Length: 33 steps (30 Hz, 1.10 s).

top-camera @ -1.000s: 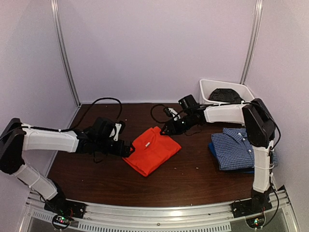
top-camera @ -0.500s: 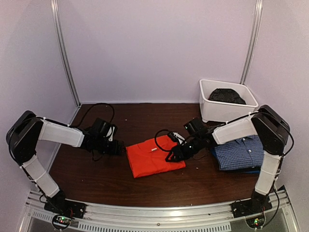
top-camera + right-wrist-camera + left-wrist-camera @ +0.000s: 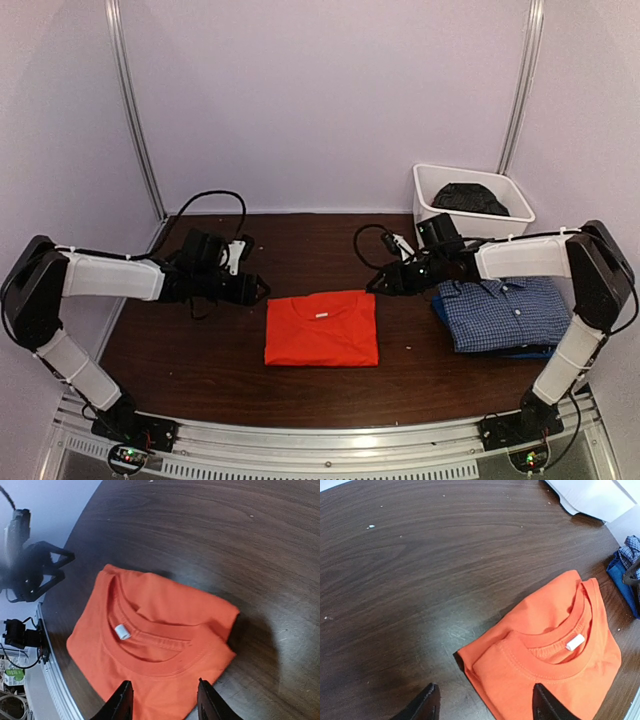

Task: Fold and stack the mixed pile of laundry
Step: Rotate the square-folded T-shirt at the center of the board, then adjust the square-folded T-shirt at the center of the board.

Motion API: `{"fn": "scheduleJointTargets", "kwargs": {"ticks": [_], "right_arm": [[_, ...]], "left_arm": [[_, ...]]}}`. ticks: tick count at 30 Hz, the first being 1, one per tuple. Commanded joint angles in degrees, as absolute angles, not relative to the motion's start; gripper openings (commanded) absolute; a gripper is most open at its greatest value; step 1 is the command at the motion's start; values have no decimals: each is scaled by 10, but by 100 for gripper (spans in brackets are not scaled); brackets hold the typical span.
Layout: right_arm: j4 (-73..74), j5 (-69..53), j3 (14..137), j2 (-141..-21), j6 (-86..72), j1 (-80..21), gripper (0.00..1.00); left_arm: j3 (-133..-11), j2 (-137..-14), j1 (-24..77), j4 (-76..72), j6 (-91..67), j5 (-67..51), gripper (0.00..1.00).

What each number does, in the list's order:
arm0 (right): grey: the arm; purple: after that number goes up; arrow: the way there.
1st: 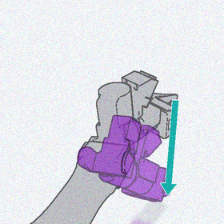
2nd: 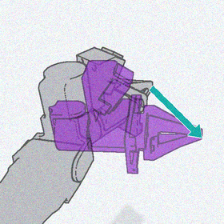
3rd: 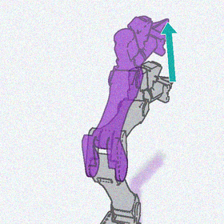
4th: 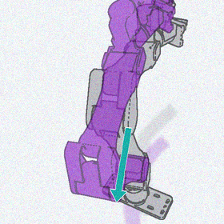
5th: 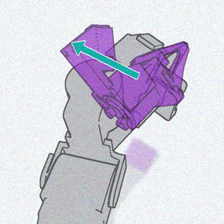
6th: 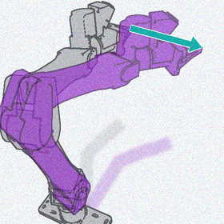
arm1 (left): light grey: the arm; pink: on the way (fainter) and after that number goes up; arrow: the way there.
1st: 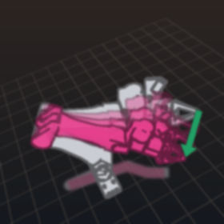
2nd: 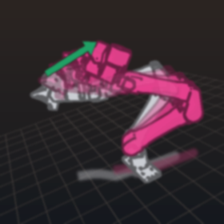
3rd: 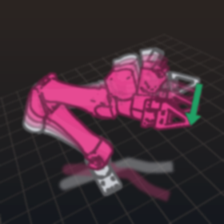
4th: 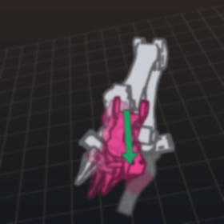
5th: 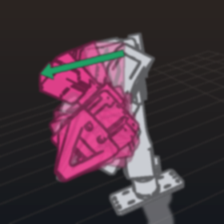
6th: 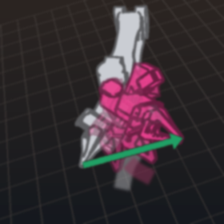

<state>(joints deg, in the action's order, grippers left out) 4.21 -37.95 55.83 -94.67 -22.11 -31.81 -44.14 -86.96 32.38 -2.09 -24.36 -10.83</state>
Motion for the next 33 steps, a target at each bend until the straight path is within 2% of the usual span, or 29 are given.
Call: {"fn": "scheduleJointTargets", "kwargs": {"ticks": [1,10,18,22,24,28,33], "right_arm": [[89,-311,590,-999,-183,-295,44],[93,-326,621,-1053,-161,-294,42],[94,-336,631,-1076,-156,-294,31],[100,-337,638,-1077,-155,-294,17],[101,-339,641,-1072,-156,-294,11],[103,-339,645,-1054,-158,-294,1],[103,-328,653,-1042,-152,-294,0]], "left_arm": [[-481,-927,324,-52,-229,-149,58],[-511,-995,332,-69,-223,-166,46],[-527,-1031,337,-72,-218,-175,34],[-527,-1027,337,-71,-214,-175,15],[-527,-1020,337,-64,-212,-168,0],[-513,-981,337,-61,-211,-136,0],[-493,-953,337,-75,-204,-107,0]]}}
